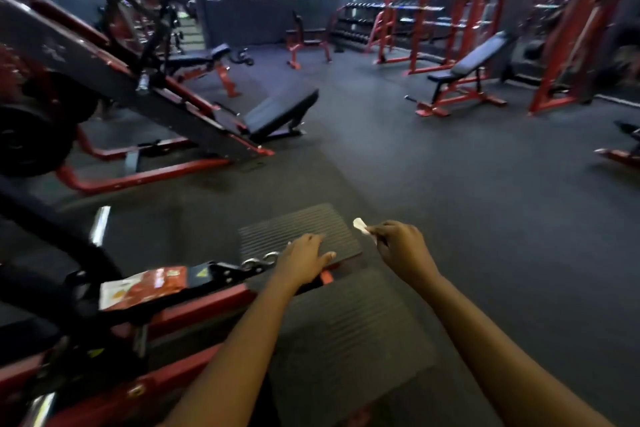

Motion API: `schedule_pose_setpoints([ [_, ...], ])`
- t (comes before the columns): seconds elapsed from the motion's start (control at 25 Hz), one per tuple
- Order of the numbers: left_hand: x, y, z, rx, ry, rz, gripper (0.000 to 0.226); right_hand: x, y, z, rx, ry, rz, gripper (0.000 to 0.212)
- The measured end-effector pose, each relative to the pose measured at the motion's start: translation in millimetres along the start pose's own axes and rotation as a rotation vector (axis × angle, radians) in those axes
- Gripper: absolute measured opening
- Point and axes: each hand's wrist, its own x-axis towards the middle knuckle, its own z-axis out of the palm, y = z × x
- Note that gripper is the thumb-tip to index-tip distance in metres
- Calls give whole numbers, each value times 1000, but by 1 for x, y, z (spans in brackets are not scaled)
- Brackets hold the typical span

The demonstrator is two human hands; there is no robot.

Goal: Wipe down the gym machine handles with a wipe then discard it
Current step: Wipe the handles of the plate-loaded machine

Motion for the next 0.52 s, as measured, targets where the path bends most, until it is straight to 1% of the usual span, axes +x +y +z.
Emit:
schedule_pose_setpoints([
  [0.16, 63, 143, 31, 55, -54, 90, 55, 1, 111, -105, -104, 73, 85, 26],
  [0.24, 89, 202, 41, 70, -59, 114, 55, 5, 158, -146, -164, 84, 109, 28],
  [0.36, 128, 256, 57, 114, -53, 142, 55, 18, 214, -185, -223, 86, 125, 31],
  [0.52, 202, 296, 84, 190, -47, 120, 54, 59, 291, -206, -228, 92, 127, 30],
])
